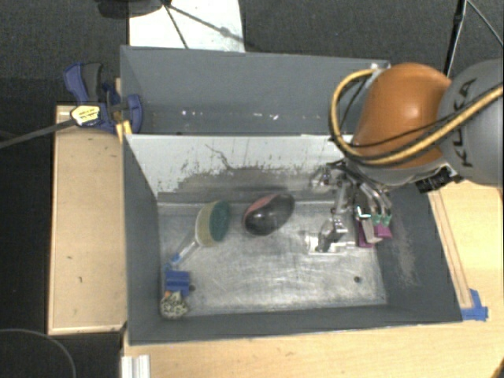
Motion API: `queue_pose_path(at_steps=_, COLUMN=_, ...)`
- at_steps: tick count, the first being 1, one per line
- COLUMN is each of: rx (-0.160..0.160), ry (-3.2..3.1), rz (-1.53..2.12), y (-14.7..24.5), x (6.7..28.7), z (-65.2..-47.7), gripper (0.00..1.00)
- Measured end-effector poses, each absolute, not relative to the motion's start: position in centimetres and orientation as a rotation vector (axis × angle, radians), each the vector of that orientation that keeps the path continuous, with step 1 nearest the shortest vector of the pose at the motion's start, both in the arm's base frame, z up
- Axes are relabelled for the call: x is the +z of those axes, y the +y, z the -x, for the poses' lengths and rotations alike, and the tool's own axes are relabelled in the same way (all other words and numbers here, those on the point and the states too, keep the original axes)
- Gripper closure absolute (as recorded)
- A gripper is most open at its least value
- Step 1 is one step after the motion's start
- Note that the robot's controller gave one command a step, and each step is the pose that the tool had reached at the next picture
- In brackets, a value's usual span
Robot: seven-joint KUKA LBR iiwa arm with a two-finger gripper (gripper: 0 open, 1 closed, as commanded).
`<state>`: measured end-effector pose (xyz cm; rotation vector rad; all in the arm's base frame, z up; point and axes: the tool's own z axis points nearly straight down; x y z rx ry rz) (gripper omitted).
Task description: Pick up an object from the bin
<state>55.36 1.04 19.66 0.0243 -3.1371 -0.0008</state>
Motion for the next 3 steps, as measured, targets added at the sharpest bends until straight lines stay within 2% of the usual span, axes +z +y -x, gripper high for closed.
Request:
queue_pose_path(at_steps=1, rx=0.0, ry=-3.141, rz=0.145, y=3.2, x=10.1, z=-57.5, gripper=0.0)
queue_pose_path(at_steps=2, rx=-0.003, ry=-3.136, rz=-0.168, y=9.2, x=8.1, z=-52.4, gripper=0.0)
queue_pose_path(at_steps=3, rx=-0.001, ry=-3.138, rz=-0.161, y=9.0, x=8.1, z=-52.5, gripper=1.0)
